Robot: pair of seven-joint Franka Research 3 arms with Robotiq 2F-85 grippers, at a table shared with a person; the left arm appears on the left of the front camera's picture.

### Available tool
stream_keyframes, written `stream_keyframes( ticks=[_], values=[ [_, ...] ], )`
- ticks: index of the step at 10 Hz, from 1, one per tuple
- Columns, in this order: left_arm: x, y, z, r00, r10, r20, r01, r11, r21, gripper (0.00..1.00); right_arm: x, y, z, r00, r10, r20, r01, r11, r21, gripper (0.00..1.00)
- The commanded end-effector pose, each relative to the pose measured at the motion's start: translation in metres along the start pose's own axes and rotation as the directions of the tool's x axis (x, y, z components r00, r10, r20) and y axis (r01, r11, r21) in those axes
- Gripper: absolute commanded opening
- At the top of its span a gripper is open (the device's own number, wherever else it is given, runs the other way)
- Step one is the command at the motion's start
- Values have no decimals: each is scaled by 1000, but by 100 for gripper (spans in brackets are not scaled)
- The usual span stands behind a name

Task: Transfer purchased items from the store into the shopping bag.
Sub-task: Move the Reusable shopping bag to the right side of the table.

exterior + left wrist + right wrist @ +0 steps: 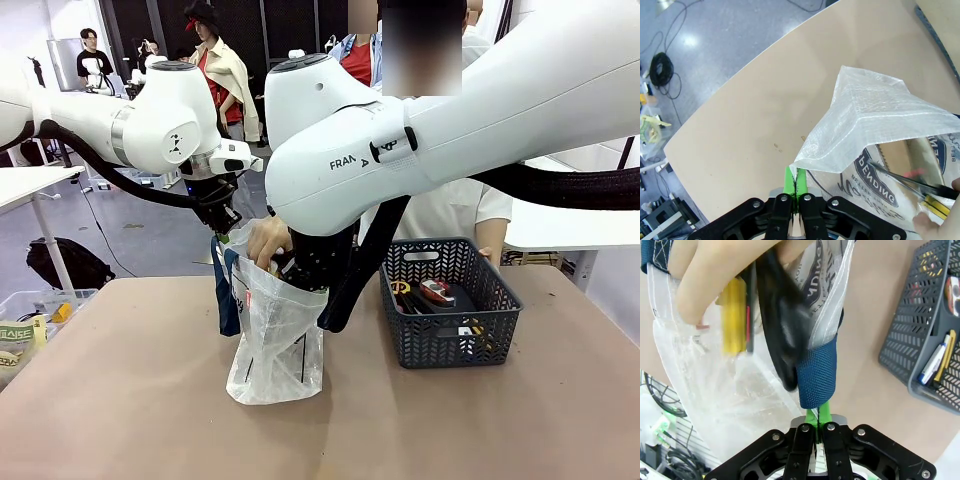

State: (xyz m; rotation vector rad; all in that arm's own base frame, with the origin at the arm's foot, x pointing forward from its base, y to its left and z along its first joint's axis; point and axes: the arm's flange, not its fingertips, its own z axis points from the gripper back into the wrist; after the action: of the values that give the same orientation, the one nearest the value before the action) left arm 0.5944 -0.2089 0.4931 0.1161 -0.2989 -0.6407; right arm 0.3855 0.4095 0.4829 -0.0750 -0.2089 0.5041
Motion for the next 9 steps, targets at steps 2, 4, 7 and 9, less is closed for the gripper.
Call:
stream_keyframes(
  ticks=[2, 4, 7, 9],
  values=[
    [0, 2, 1, 1000, 1, 2, -1, 1000, 3, 0, -4, -1, -1, 1000, -6, 6, 6, 1000, 5, 0],
    [0, 2, 1, 1000, 1, 2, -1, 1000, 3, 0, -4, -1, -1, 1000, -6, 6, 6, 1000, 5, 0],
    [0, 2, 1, 1000, 1, 2, -1, 1000, 3, 0, -4, -1, -1, 1000, -6, 6, 6, 1000, 5, 0],
    [0, 2, 1, 1000, 1, 2, -1, 1000, 3, 0, -4, -1, -1, 1000, -6, 6, 6, 1000, 5, 0]
  ],
)
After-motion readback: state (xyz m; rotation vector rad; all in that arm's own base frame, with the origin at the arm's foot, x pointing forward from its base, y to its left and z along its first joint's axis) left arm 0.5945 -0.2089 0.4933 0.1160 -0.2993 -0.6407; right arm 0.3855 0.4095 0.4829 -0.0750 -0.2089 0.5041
